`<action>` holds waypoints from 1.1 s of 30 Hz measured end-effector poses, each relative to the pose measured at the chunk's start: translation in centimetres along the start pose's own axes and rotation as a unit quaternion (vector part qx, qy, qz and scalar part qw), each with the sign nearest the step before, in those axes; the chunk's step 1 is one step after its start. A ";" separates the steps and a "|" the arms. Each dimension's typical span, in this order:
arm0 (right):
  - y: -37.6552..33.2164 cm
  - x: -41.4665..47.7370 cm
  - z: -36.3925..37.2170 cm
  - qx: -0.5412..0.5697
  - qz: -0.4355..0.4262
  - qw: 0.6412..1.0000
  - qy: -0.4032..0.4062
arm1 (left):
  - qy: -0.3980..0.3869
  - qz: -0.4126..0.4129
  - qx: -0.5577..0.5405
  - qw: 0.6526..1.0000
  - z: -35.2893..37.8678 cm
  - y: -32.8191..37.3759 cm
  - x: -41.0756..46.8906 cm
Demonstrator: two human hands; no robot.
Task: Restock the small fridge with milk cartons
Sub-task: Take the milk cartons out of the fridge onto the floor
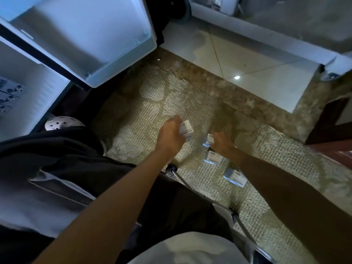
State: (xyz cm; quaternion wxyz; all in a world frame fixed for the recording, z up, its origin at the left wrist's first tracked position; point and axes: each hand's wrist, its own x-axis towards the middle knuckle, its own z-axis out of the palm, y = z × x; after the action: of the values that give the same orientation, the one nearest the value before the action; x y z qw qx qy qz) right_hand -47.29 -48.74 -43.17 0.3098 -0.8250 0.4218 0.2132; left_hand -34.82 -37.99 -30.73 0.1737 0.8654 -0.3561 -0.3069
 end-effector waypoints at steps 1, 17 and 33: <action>0.2 0.0 0.1 -0.002 -0.003 1.000 -0.002 | -0.001 -0.005 0.001 1.000 0.0 0.0 0.0; -6.3 -5.9 -6.9 0.176 -0.151 0.972 0.035 | 0.042 0.042 0.020 0.998 -1.3 1.0 -0.5; 2.8 -7.3 -9.2 0.262 0.030 0.936 0.231 | -0.071 0.185 0.003 0.980 -0.6 9.4 -0.5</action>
State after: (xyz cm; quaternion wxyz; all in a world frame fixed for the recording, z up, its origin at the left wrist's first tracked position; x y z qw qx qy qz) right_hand -52.84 -52.25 -32.96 0.4027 -0.7281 0.5470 -0.0923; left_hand -39.45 -44.06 -25.19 0.1993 0.7610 -0.5227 -0.3286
